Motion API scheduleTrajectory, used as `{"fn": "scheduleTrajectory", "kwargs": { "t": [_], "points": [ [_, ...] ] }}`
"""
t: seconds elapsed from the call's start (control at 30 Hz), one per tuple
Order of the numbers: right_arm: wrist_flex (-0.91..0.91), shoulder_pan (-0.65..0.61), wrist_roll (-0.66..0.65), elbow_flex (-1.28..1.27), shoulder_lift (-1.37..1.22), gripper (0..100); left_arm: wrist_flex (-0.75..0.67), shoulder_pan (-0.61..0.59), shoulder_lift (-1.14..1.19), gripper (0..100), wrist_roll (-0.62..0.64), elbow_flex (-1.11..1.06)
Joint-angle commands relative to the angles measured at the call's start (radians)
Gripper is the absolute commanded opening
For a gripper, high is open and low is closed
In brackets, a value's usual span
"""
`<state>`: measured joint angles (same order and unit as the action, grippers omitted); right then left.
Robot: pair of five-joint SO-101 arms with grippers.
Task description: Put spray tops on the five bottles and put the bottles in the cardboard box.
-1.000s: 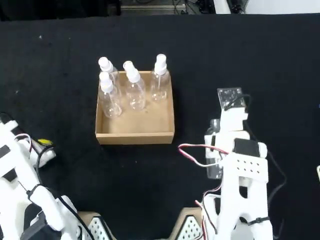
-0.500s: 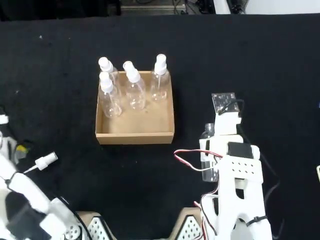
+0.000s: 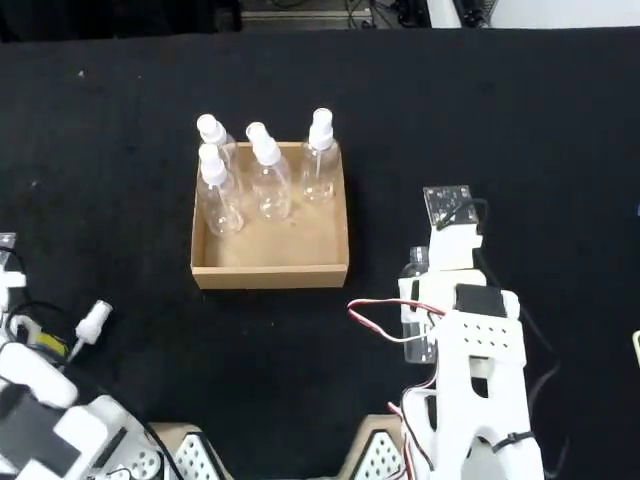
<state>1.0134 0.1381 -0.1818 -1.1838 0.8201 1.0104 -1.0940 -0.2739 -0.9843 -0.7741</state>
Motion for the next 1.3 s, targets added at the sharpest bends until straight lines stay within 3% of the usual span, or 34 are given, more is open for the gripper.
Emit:
{"fn": "scheduleTrajectory", "kwargs": {
  "t": [0.0,0.17,0.33,0.6,0.9,1.13,1.27],
  "points": [
    [-0.021,-0.012,0.009,0.002,0.042,1.1,0.143,-0.007,-0.203,24,-0.081,-0.016],
    [-0.021,-0.012,0.009,0.001,0.042,1.1,0.196,0.024,-0.425,24,-0.149,-0.012],
    [-0.021,-0.012,0.009,0.001,0.042,1.1,0.344,0.223,-0.493,25,-0.109,-0.021],
    [-0.021,-0.012,0.009,-0.008,0.042,1.1,0.218,0.406,-0.299,25,-0.114,-0.053],
    [-0.023,-0.012,0.009,-0.008,0.042,1.1,0.049,0.364,-0.029,25,-0.144,-0.036],
    [-0.023,-0.012,0.009,-0.008,0.042,1.1,0.044,0.371,0.048,24,-0.167,-0.044],
    [-0.023,-0.011,0.009,-0.008,0.042,1.1,0.051,0.367,0.043,23,-0.098,-0.045]
  ]
}}
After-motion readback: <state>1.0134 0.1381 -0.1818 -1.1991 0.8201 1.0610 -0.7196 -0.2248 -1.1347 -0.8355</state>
